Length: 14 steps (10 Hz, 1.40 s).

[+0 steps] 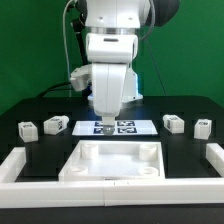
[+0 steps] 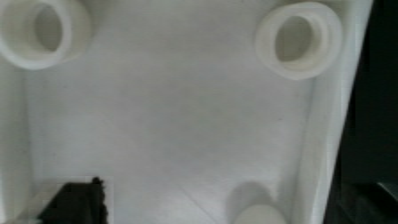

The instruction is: Assemble square table

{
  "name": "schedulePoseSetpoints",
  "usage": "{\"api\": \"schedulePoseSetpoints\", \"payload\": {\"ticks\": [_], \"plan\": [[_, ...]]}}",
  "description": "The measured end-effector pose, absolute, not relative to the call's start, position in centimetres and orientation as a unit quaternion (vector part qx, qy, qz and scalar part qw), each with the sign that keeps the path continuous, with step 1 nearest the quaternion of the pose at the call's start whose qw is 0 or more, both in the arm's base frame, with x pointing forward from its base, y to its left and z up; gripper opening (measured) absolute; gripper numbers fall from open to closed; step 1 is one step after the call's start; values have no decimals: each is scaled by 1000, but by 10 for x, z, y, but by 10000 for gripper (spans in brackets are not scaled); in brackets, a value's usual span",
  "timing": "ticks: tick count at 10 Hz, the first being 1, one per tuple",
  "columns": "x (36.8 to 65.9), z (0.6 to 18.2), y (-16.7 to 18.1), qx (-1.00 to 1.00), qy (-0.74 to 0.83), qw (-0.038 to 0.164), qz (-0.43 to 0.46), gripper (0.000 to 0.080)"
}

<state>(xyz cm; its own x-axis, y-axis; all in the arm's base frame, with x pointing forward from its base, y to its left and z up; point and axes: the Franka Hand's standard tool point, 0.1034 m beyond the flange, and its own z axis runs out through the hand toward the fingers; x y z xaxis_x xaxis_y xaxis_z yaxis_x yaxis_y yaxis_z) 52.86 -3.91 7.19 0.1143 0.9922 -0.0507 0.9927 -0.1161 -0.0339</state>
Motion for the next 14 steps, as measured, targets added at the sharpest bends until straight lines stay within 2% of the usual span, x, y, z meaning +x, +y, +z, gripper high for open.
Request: {"api": "schedulePoseSetpoints", "payload": {"ticks": [1, 3, 5, 6, 7, 8, 9, 10, 11, 14], "plan": [[514, 62, -33, 748, 663, -7, -39, 650], [501, 44, -27, 745, 666, -15, -39, 650], [497, 24, -25, 745, 666, -14, -31, 650], [498, 21, -25, 746, 666, -12, -26, 650], [498, 22, -25, 746, 666, -12, -27, 564], [498, 21, -25, 746, 666, -12, -27, 428], [497, 21, -25, 746, 666, -13, -27, 428], [497, 21, -25, 746, 666, -13, -27, 245], [493, 19, -25, 746, 665, -18, -33, 107], [490, 18, -25, 742, 669, -21, -38, 62]]}}
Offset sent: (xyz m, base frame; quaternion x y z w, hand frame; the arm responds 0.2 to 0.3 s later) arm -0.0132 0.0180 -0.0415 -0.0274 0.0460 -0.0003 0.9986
